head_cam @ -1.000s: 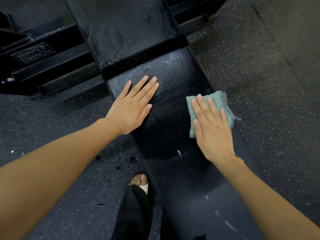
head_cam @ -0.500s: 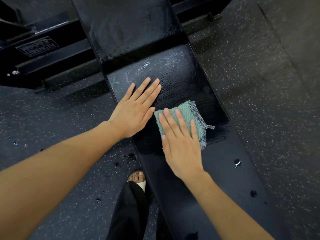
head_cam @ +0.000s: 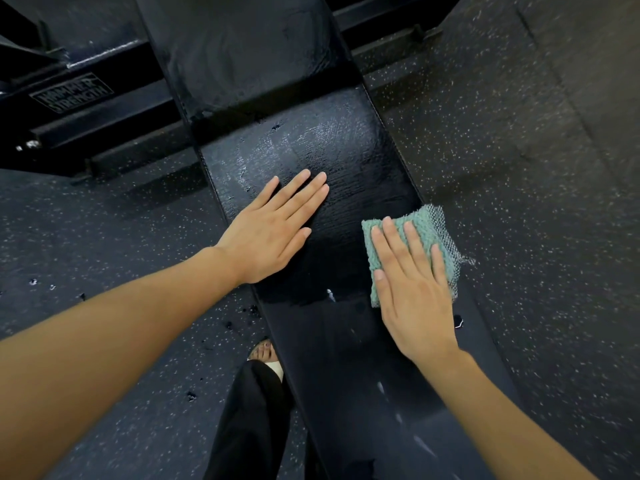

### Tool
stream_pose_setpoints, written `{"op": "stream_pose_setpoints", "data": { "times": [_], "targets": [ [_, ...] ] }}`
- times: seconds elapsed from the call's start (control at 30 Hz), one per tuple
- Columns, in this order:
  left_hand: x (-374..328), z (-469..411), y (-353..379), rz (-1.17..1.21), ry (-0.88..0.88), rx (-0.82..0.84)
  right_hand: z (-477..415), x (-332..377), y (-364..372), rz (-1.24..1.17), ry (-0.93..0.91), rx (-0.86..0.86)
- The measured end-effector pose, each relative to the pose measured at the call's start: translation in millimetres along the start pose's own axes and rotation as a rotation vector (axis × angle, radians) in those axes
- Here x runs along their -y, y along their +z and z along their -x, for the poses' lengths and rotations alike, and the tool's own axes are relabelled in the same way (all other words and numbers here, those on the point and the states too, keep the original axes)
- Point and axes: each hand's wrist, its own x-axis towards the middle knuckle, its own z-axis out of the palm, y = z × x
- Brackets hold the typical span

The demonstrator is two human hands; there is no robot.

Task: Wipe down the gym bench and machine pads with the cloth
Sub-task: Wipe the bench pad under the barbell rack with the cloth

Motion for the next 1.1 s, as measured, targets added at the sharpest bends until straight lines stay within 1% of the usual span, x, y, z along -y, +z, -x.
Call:
{"op": "stream_pose_setpoints", "data": {
  "times": [0.17, 0.3, 0.43, 0.6, 0.7, 0.8, 1.0, 1.1],
  "targets": [
    [-4, -1, 1, 0.009, -0.019, 0.002, 39, -15, 1, 0.043, -0.063, 0.048],
    [-4, -1, 3, 0.003, -0.022, 0.006, 40, -23, 0, 0.064, -0.115, 0.059],
    [-3, -2, 4, -0.002, -0.032, 0.005, 18, -23, -2, 0.033, -0.136, 0.052],
    [-3, -3, 5, 0.001, -0.041, 0.015, -34, -16, -4, 0.041, -0.140, 0.023],
    [-4, -3, 4, 0.001, -0.049, 0.019, -46, -12, -6, 0.016, -0.132, 0.020],
    [-6, -2, 4, -0.003, -0.062, 0.025, -32, -14, -6, 0.003, -0.143, 0.022],
    [-7, -3, 2, 0.012, -0.069, 0.036, 36, -25, -5, 0.055, -0.188, 0.054],
    [-8, -3, 2, 0.021, -0.072, 0.040, 57, -26, -2, 0.058, -0.191, 0.057]
  ]
}}
